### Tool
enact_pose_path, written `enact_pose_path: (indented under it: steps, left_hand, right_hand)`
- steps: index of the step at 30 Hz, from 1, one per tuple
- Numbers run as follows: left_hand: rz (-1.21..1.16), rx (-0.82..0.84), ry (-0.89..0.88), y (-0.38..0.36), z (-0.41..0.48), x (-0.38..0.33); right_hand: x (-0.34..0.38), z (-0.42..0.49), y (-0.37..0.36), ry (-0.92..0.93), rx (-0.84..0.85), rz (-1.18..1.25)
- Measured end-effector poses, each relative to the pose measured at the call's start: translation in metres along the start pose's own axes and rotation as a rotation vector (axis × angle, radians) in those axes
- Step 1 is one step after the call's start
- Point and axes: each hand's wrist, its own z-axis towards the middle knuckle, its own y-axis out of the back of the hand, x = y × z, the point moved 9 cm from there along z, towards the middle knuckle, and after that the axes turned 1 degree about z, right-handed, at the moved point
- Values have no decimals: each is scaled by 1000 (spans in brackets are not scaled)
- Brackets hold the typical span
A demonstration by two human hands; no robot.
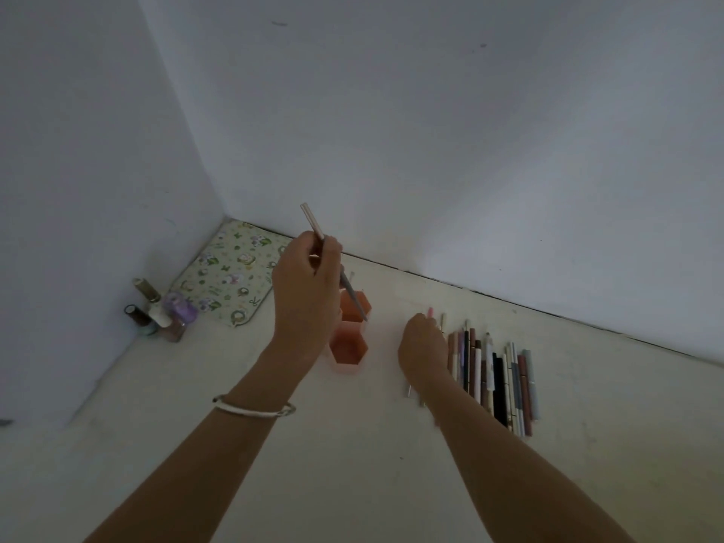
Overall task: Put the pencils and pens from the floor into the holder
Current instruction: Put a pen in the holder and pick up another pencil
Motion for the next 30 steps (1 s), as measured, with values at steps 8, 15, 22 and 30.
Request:
enact_pose_path:
  steps: [8,15,22,30]
  left_hand:
    - [-45,-37,-116,40,23,12]
    - [161,27,-137,40,8,44]
    - [455,34,-312,28,-6,65]
    - [219,-142,-279,50,1,24]
  right_hand:
    - [12,-3,53,40,-166,570]
    - [47,-46,179,337,-578,992]
    - [73,-78,180,451,-644,1106]
    - [107,-82,108,562,-374,716]
